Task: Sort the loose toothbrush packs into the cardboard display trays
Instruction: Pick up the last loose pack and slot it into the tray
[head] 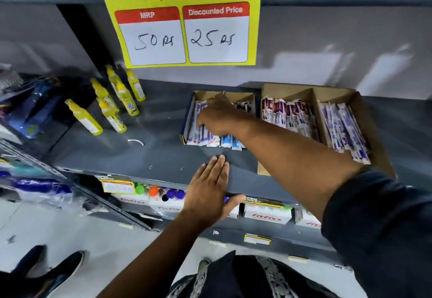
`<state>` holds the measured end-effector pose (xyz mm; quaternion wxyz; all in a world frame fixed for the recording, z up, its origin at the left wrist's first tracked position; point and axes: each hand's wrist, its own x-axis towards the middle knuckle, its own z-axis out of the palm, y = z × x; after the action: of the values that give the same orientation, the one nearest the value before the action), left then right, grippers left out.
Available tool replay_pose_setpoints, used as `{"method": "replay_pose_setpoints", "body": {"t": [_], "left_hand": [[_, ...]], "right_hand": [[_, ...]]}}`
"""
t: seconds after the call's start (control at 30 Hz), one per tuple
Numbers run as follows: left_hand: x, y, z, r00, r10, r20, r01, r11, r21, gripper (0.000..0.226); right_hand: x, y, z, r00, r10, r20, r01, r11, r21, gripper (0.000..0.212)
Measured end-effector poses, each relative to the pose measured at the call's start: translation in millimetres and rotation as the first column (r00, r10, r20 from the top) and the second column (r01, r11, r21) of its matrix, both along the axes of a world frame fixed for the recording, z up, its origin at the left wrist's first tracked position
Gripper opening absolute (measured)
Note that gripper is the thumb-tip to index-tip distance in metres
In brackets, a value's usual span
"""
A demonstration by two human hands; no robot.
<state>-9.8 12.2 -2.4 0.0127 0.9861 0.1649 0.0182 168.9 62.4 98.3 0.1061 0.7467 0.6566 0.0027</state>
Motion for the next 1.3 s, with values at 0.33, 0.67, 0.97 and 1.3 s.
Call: {"method": "replay_pose_setpoints", "body": {"t": [0.33, 0.67, 0.97, 1.3], "left_hand": [[0, -2, 0, 0.998, 0.011, 0.055, -0.009, 1.000, -0.024, 0.094], [1, -4, 2, 1.000, 0.027, 0.012, -0.027, 1.000, -0.013, 0.098], [-1, -4, 3, 0.998, 0.011, 0.059, -0.008, 0.999, -0.049, 0.093], [-3, -2, 2, 0.988, -0.038, 0.152, 0.052, 0.995, -0.087, 0.081]], "right_hand": [[-7, -1, 9, 0.995, 0.097, -0.027, -0.098, 0.994, -0.039, 0.014], [-10, 1, 11, 0.988, 0.144, 0.051, -0.144, 0.990, -0.007, 0.035], [1, -8, 15, 0.984, -0.103, -0.143, 0.129, 0.974, 0.187, 0.047], [41, -64, 13, 0.749, -0.334, -0.573, 0.571, 0.763, 0.302, 0.043]]}}
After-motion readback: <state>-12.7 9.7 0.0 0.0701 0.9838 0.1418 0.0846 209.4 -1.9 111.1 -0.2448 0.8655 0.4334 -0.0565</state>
